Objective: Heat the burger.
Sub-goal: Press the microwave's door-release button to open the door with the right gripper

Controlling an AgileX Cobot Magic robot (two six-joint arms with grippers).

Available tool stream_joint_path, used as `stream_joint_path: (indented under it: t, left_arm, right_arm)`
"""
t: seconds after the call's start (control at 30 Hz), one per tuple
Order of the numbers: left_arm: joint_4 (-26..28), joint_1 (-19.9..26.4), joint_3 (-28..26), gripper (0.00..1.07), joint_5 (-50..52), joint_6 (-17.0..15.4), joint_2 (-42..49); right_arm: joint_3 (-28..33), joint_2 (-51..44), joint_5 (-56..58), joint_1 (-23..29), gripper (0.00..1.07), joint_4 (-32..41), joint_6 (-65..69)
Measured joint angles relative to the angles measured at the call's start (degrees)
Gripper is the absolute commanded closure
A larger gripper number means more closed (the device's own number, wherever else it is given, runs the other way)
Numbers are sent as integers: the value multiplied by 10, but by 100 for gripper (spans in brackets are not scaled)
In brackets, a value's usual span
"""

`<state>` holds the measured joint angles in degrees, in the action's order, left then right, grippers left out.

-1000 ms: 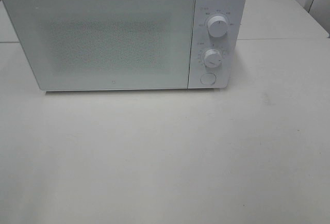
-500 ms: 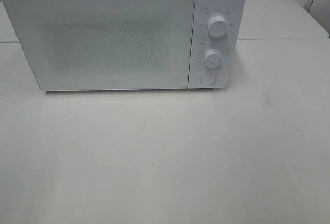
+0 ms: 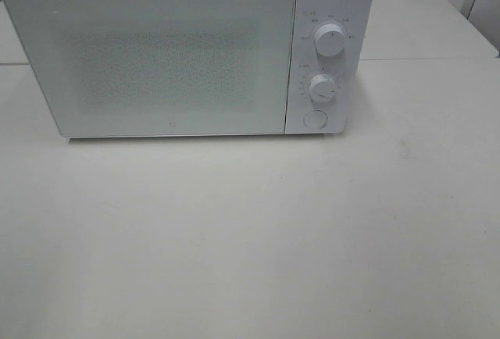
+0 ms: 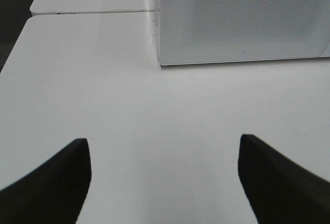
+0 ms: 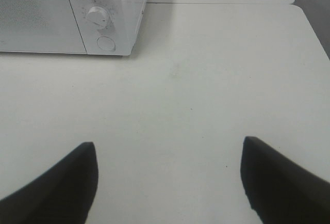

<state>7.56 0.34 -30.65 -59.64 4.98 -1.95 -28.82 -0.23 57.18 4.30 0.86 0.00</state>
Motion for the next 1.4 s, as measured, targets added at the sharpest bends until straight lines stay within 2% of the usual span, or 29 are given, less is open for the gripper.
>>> stream_joint_path:
  t: [0.2, 0.37, 1.17, 1.4]
  left_arm:
    - [-4, 0, 20, 21, -1, 10, -1]
    - [-4, 0, 21, 22, 0, 25, -1]
    - [-4, 0, 21, 23, 0, 26, -1]
    - [-4, 0, 21, 23, 0, 26, -1]
  right_arm:
    - [0, 0, 0, 0, 32, 0, 0]
    - [0, 0, 0, 0, 32, 0, 0]
    - [0, 0, 0, 0, 32, 7, 0]
    - [0, 0, -1, 0, 33, 38, 14]
